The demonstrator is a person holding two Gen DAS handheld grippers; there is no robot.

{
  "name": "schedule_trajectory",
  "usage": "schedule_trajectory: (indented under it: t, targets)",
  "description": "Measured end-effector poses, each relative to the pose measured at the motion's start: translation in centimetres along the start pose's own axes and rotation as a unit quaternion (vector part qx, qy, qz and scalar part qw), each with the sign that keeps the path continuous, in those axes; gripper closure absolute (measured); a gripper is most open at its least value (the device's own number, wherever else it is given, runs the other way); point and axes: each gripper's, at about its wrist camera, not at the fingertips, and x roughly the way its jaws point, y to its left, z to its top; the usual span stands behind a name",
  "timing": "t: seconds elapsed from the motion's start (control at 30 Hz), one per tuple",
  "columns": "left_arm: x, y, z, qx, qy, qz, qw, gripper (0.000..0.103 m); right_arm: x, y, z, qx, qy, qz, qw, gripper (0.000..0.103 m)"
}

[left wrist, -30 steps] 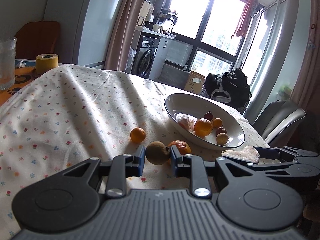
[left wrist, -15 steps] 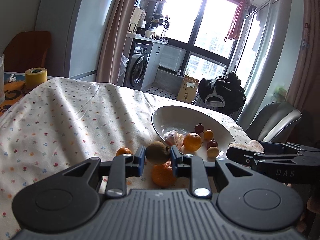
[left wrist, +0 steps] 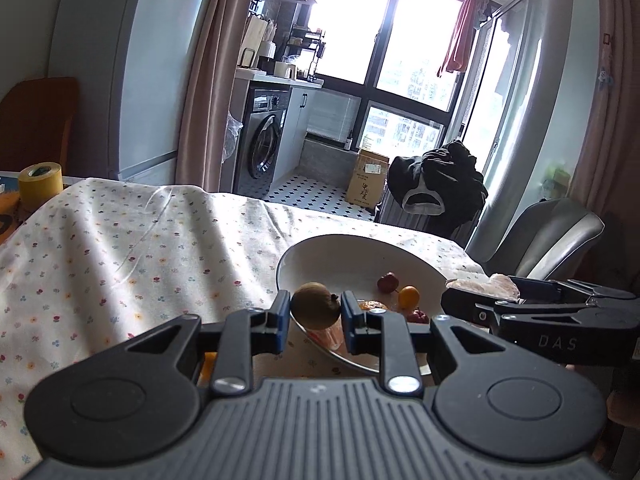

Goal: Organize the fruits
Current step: 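Carry both fruits over the bowl and open both tools to drop them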

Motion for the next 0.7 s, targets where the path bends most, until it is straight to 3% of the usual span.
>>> schedule_trajectory:
  t: [0.37, 0.7]
  targets:
    - [3.7, -0.8, 1.2, 0.001, 0.021, 0.003, 0.9998, 0.078, 3.3, -1.6, 1.7, 0.027, 0.002, 0.001, 1.000, 0.013]
    - [5.8, -1.0, 1.6, 0.000, 0.032, 0.013, 0.9994, 0.078, 5.0, -3.1, 0.5, 0.067, 0.013, 0.020, 0.998, 0.012]
